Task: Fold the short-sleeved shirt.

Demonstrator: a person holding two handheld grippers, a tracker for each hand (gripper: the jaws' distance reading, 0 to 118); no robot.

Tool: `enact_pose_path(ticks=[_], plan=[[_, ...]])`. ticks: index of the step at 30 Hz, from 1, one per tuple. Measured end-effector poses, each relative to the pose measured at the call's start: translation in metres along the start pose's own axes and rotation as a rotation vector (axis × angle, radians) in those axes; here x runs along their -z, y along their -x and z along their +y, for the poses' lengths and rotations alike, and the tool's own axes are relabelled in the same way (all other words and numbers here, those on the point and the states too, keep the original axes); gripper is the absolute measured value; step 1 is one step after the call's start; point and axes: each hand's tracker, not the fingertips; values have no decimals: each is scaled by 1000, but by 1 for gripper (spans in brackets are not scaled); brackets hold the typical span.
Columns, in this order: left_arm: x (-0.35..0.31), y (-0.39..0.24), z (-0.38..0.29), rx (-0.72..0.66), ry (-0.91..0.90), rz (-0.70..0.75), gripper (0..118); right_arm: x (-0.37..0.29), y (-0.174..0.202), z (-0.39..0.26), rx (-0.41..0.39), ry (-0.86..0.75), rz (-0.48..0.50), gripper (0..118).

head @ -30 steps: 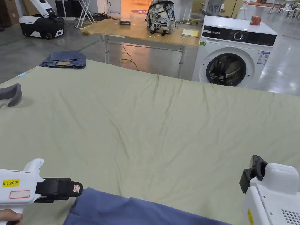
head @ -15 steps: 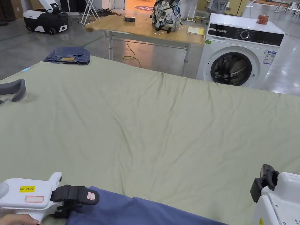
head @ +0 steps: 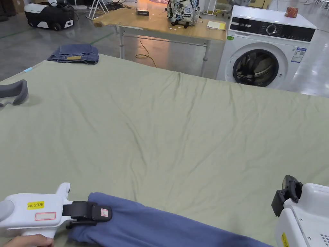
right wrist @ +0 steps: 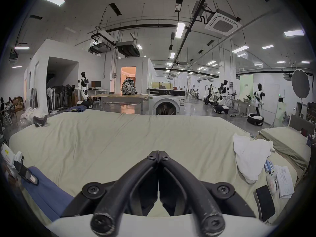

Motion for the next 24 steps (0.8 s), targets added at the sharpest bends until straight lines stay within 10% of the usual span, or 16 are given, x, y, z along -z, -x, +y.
enact_pose_path(ticks=[13,24], plan=[[-95,-46,34,41,-84,232,3,0,-7,3,-9,-8,3,0],[-36,-127,-7,49,-2,107,3,-1,-12,1,1,-6,3,0]])
